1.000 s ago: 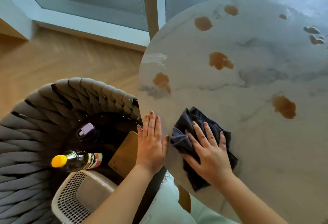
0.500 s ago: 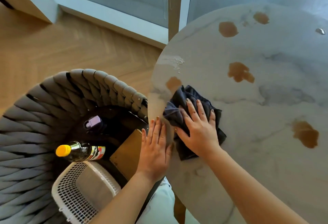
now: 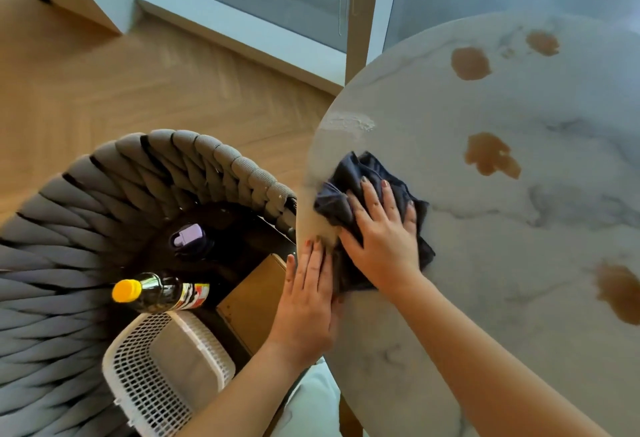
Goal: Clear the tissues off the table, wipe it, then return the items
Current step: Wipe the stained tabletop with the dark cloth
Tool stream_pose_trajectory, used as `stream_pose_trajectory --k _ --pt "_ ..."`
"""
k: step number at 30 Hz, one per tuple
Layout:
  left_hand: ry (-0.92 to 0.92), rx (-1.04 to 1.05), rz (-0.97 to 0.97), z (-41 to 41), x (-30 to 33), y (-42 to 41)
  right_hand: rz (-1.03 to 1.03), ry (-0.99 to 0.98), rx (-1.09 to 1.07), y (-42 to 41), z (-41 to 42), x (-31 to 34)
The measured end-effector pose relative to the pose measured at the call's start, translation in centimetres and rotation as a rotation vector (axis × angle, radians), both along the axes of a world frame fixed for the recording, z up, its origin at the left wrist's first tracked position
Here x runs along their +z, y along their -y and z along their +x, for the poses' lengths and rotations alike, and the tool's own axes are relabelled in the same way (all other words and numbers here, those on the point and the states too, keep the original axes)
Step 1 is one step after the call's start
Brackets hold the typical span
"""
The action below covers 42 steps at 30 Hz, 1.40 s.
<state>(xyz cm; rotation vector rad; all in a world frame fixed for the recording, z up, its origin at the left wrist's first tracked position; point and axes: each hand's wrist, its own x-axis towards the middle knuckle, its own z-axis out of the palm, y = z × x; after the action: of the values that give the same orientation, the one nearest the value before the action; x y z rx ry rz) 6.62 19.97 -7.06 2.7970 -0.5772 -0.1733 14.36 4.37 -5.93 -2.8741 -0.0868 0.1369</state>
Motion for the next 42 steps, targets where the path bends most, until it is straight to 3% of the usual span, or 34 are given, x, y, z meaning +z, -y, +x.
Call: stream_pose_trajectory --k 3,6,8,11,14,17,22,25,29,32,36,39,42 --pt "-0.001 -0.003 -0.087 0.6 0.1 0.5 -0.039 0.01 -0.173 4.7 -1.2 0.0" --pt "-0.029 -0.009 -0.127 1.3 0.2 1.7 -0.012 -0.116 -0.417 6.8 4.0 0.5" --pt "-0.008 -0.023 -0.062 1.4 -0.1 2.4 0.002 -0.139 -0.463 5.1 8.3 0.7" --pt "0.0 -0.019 -0.011 1.1 -0.2 2.7 -0.007 -0.113 -0.185 0.7 10.0 0.8" --pt "0.01 -0.025 -0.003 1.3 0.0 2.7 -0.011 -0.048 0.104 0.4 5.1 0.5" --pt "0.021 -0.059 -0.008 1.4 0.2 2.8 -0.046 -0.011 -0.011 5.1 2.3 0.3" --pt "-0.028 -0.025 -0.012 1.4 0.4 2.9 -0.017 -0.105 -0.289 6.2 10.7 0.5" --pt "-0.043 -0.021 0.002 1.3 0.5 3.0 0.003 -0.079 -0.126 2.1 13.6 0.4" --pt "-0.039 -0.029 0.012 1.3 0.5 2.9 0.0 0.02 0.16 3.4 8.3 0.0" --pt "-0.054 -0.029 0.0 1.4 0.6 2.9 -0.003 0.04 0.015 7.7 7.1 0.0" --pt "-0.065 -0.019 0.006 1.5 0.6 2.9 0.058 -0.047 -0.213 8.3 15.7 0.3" --pt "-0.057 -0.014 -0.014 1.5 0.6 2.9 0.039 -0.04 -0.12 4.2 19.9 -0.1" --pt "-0.044 -0.016 -0.005 1.5 0.5 2.9 0.036 -0.002 0.179 1.7 17.5 0.0"
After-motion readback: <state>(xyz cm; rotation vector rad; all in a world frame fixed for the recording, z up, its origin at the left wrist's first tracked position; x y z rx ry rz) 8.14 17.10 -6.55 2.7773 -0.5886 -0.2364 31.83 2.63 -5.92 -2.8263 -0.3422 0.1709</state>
